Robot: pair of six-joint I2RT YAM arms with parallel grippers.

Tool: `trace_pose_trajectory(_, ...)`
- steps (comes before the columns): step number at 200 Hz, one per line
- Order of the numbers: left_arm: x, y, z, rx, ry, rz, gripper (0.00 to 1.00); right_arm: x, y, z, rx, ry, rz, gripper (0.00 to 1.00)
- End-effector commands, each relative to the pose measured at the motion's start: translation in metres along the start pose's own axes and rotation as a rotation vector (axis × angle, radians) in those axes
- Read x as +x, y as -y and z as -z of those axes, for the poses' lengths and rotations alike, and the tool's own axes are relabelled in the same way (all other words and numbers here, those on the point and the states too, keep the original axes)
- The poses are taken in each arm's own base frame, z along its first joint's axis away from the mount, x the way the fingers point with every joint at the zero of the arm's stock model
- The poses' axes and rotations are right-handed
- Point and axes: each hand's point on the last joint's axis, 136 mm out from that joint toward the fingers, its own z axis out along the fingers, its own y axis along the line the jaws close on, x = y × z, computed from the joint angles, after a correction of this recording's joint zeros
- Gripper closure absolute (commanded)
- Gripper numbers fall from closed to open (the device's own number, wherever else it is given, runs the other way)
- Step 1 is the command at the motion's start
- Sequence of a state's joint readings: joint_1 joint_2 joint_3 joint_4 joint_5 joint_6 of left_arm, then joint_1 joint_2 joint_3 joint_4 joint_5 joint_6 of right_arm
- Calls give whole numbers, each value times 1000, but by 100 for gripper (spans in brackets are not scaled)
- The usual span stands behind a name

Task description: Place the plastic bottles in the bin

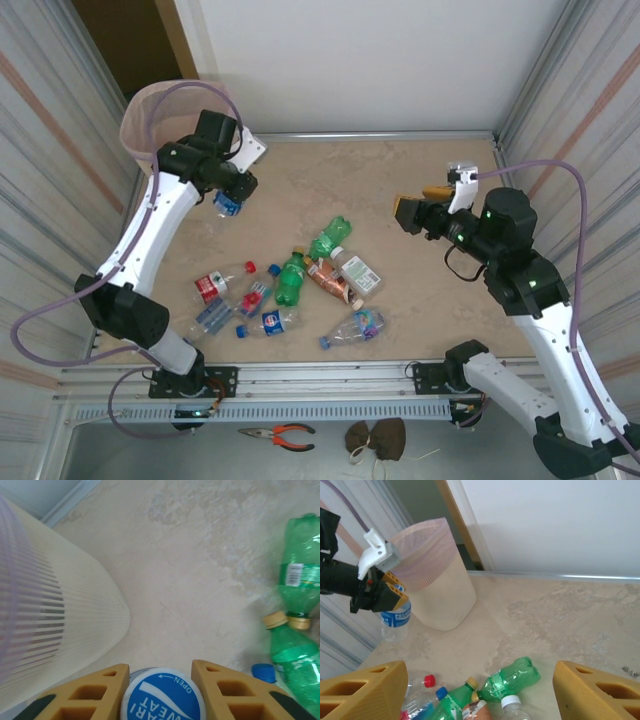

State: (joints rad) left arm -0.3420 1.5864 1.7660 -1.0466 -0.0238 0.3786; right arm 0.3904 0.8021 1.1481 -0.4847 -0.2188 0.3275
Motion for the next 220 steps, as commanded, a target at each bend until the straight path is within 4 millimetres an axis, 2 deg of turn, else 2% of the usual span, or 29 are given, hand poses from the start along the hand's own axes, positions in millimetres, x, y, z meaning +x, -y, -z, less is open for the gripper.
trace_pose_trajectory(1, -13, 13, 30, 67, 77, 32, 68, -10, -1, 14, 19, 31, 34, 25)
trace_pose_trajectory(29, -21, 17, 47, 92, 126, 40, 70, -9, 2, 18, 41, 34, 31, 25)
trace_pose_trajectory(79, -38, 38, 90, 165, 243, 44, 70, 2, 8, 19, 71, -10, 29, 25)
trace_pose_trajectory(114, -52, 32, 124, 138, 352, 79, 70, 11, 13, 23, 98, -46, 39, 24)
trace_pose_trajectory(134, -60, 14, 143, 69, 403, 99, 70, 12, 14, 26, 104, -56, 39, 24)
trace_pose_trajectory(179, -88, -50, 177, -57, 555, 197, 69, 3, 8, 24, 89, -62, 46, 24)
trace_pose_trajectory(220, -104, -126, 179, -149, 643, 345, 70, -3, 5, 11, 71, -79, 43, 25)
